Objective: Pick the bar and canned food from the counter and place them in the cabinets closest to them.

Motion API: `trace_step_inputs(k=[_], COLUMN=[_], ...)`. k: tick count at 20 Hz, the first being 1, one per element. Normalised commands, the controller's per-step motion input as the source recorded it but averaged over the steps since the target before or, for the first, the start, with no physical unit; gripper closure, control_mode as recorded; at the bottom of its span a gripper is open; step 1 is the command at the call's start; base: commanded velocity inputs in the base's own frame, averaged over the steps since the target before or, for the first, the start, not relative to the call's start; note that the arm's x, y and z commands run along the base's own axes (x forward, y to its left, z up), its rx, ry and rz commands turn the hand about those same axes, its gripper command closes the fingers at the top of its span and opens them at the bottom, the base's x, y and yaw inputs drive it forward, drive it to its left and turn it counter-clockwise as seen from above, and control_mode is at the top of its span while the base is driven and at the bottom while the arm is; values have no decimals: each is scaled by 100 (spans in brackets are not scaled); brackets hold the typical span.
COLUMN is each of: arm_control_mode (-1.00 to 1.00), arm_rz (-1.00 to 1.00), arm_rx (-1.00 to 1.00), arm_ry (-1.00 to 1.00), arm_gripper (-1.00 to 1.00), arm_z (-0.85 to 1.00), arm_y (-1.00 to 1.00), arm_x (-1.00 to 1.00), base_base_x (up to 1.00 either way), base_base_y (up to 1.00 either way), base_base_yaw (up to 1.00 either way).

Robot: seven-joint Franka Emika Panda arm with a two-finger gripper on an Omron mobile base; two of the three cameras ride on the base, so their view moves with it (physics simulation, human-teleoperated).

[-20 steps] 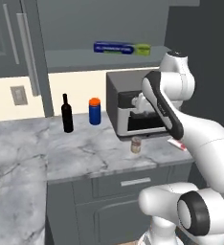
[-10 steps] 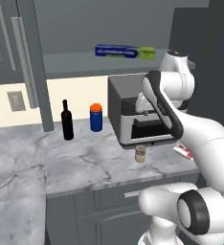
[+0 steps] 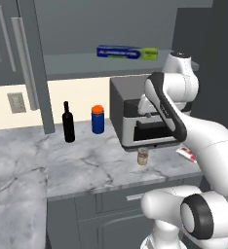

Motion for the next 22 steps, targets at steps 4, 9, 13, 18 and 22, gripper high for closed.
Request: trace_step_inputs(k=[4, 9, 13, 18, 22], arm_control_mode=[-100, -100, -100, -100, -100], arm_rz=[0, 0, 0, 0, 0], arm_rx=[0, 0, 0, 0, 0], arm_ry=[-11, -23, -29, -19, -11], arm_gripper=[-100, -100, -100, -100, -100], arm_z=[0, 0, -5, -26, -13], arm_y=[0, -1, -13, -4, 0], arm_x=[-8, -19, -19, -4, 0], base_base_x=[0, 0, 0, 0, 0], base_base_y=[0, 0, 0, 0, 0], base_base_yaw=[0, 0, 0, 0, 0])
